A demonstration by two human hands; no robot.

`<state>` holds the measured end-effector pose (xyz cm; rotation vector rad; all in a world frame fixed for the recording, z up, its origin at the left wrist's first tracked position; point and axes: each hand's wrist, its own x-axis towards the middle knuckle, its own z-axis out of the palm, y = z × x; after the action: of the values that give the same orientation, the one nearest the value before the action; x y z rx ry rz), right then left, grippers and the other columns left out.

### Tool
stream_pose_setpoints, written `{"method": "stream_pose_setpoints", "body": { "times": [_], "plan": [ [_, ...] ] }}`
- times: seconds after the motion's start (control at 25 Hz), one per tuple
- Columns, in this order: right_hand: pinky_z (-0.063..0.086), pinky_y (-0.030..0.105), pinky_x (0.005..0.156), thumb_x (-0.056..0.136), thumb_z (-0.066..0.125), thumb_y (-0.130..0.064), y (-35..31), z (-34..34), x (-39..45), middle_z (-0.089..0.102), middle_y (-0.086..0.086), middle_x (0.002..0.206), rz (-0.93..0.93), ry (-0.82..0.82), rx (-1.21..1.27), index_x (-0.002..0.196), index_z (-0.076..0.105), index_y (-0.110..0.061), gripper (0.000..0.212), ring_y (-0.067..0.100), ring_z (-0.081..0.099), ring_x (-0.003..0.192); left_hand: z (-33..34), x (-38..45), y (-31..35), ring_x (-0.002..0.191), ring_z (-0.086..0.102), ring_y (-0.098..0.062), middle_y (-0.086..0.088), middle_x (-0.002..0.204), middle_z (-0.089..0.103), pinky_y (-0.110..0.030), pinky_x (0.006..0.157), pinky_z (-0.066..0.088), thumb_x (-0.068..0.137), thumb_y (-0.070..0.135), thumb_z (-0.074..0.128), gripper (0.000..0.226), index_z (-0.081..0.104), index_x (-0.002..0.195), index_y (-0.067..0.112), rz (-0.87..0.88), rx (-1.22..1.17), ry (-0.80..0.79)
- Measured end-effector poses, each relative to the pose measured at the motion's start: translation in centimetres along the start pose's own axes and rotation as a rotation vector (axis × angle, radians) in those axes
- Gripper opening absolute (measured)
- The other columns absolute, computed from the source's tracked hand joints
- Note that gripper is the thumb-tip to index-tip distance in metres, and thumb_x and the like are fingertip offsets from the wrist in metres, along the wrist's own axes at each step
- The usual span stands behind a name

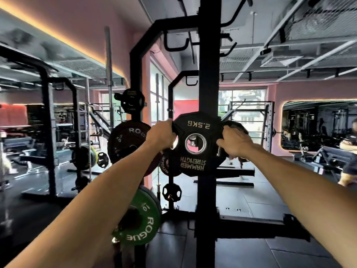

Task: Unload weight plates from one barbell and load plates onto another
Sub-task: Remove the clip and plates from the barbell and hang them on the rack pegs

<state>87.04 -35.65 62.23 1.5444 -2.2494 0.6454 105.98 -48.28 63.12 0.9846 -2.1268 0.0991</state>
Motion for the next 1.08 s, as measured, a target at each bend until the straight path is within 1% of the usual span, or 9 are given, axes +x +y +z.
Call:
{"method": "stream_pose_setpoints", "body": {
  "times": [0.12, 0.16, 0.28, 0.4, 0.48, 0.68, 0.8, 0.96, 1.08],
  "plan": [
    [0.042, 0.034, 0.067, 0.094, 0.047, -0.035, -7.0, 1.3, 0.6, 0.064, 0.008, 0.082, -0.023, 0.024, -0.056, 0.098, 0.042, -0.011, 0.025, 0.026, 0.058, 0.068, -3.1, -0.2, -6.9, 0.099, 0.06, -0.041, -0.018, 0.107, 0.064, -0.041, 0.074, 0.047, 0.083, 0.015, 0.053, 0.032, 0.056, 0.114, 0.008, -0.002, 0.03, 0.005],
    [0.041, 0.034, 0.067, 0.094, 0.047, -0.036, -9.3, 1.9, 0.9, 0.062, 0.007, 0.083, -0.028, 0.026, -0.056, 0.101, 0.043, -0.011, 0.027, 0.027, 0.056, 0.071, -4.1, -0.3, -9.3, 0.097, 0.061, -0.042, -0.018, 0.105, 0.064, -0.042, 0.075, 0.049, 0.082, 0.016, 0.054, 0.031, 0.056, 0.112, 0.009, 0.0, 0.035, 0.003],
    [0.042, 0.035, 0.068, 0.095, 0.047, -0.038, -15.3, 3.7, 1.7, 0.054, 0.001, 0.072, -0.063, 0.021, -0.049, 0.106, 0.045, -0.01, 0.03, 0.026, 0.057, 0.072, -6.7, -0.9, -15.4, 0.097, 0.061, -0.04, -0.017, 0.103, 0.065, -0.044, 0.078, 0.052, 0.081, 0.016, 0.055, 0.029, 0.056, 0.109, 0.008, -0.009, 0.033, 0.002],
    [0.042, 0.035, 0.067, 0.095, 0.046, -0.038, -21.2, 5.3, 2.6, 0.059, 0.005, 0.084, -0.098, 0.01, -0.046, 0.1, 0.044, -0.012, 0.027, 0.026, 0.057, 0.073, -9.0, -1.0, -21.4, 0.099, 0.061, -0.04, -0.019, 0.106, 0.064, -0.045, 0.083, 0.052, 0.083, 0.014, 0.054, 0.033, 0.055, 0.115, 0.007, -0.018, 0.045, -0.004],
    [0.043, 0.035, 0.068, 0.095, 0.046, -0.038, -24.5, 6.4, 3.8, 0.058, 0.005, 0.082, -0.116, -0.008, -0.038, 0.1, 0.044, -0.012, 0.027, 0.027, 0.058, 0.073, -9.9, -0.5, -25.0, 0.101, 0.061, -0.041, -0.02, 0.108, 0.065, -0.043, 0.082, 0.051, 0.082, 0.014, 0.054, 0.034, 0.055, 0.116, 0.006, -0.022, 0.054, -0.006],
    [0.039, 0.034, 0.064, 0.096, 0.046, -0.038, -29.9, 9.7, 7.3, 0.056, 0.005, 0.084, -0.168, -0.029, -0.039, 0.098, 0.044, -0.011, 0.027, 0.028, 0.058, 0.077, -9.8, 1.2, -32.2, 0.096, 0.062, -0.041, -0.021, 0.103, 0.065, -0.042, 0.077, 0.051, 0.081, 0.013, 0.054, 0.03, 0.057, 0.11, 0.004, -0.057, 0.058, 0.003],
    [0.038, 0.034, 0.066, 0.096, 0.046, -0.037, -32.1, 12.5, 10.1, 0.052, 0.005, 0.084, -0.181, -0.035, -0.037, 0.096, 0.041, -0.012, 0.026, 0.029, 0.055, 0.08, -8.5, 3.0, -36.0, 0.096, 0.062, -0.04, -0.02, 0.102, 0.066, -0.041, 0.076, 0.051, 0.082, 0.013, 0.055, 0.028, 0.058, 0.109, 0.006, -0.066, 0.06, 0.02],
    [0.037, 0.034, 0.069, 0.096, 0.045, -0.036, -33.9, 16.0, 14.8, 0.045, 0.001, 0.077, -0.197, -0.027, -0.039, 0.095, 0.037, -0.012, 0.025, 0.027, 0.05, 0.077, -6.0, 6.8, -40.3, 0.096, 0.062, -0.04, -0.02, 0.102, 0.066, -0.036, 0.069, 0.044, 0.083, 0.013, 0.054, 0.027, 0.058, 0.11, 0.007, -0.055, 0.066, 0.015],
    [0.037, 0.035, 0.07, 0.096, 0.046, -0.035, -34.9, 18.4, 18.6, 0.049, 0.004, 0.085, -0.187, -0.028, -0.028, 0.095, 0.038, -0.013, 0.024, 0.028, 0.051, 0.08, -4.1, 10.5, -43.3, 0.095, 0.062, -0.039, -0.019, 0.101, 0.066, -0.035, 0.07, 0.043, 0.083, 0.013, 0.055, 0.029, 0.059, 0.111, 0.007, -0.042, 0.055, 0.017]
  ]
}}
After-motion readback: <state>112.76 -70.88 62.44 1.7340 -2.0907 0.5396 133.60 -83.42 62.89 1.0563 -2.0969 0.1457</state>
